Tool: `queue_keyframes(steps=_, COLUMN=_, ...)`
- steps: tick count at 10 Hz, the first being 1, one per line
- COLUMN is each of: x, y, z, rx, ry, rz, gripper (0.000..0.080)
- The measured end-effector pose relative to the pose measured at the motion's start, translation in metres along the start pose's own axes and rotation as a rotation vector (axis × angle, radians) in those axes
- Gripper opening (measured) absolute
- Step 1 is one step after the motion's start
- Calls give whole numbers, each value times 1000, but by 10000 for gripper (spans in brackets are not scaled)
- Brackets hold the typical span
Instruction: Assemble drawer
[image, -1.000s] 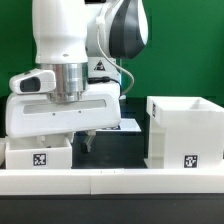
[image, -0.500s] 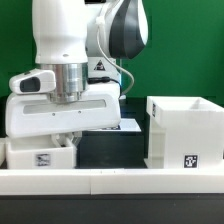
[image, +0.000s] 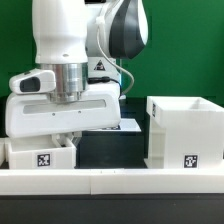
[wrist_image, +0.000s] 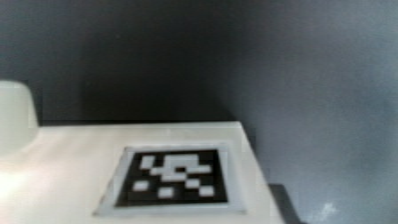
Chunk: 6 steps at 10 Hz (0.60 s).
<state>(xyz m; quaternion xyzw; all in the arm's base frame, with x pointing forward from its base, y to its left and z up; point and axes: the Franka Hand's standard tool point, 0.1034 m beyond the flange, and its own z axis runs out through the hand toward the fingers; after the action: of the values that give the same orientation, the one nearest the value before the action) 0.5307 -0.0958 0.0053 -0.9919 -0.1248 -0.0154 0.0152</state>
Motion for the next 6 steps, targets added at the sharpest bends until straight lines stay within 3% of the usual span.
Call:
queue_keyframes(steps=3, x=1, y=-5, z=-7, rx=1, ry=2, rz=-91, gripper=41)
queue_keyframes(steps=6, x=1, y=-17, z=-15, rx=31, ry=-29, rz=-226, gripper=41)
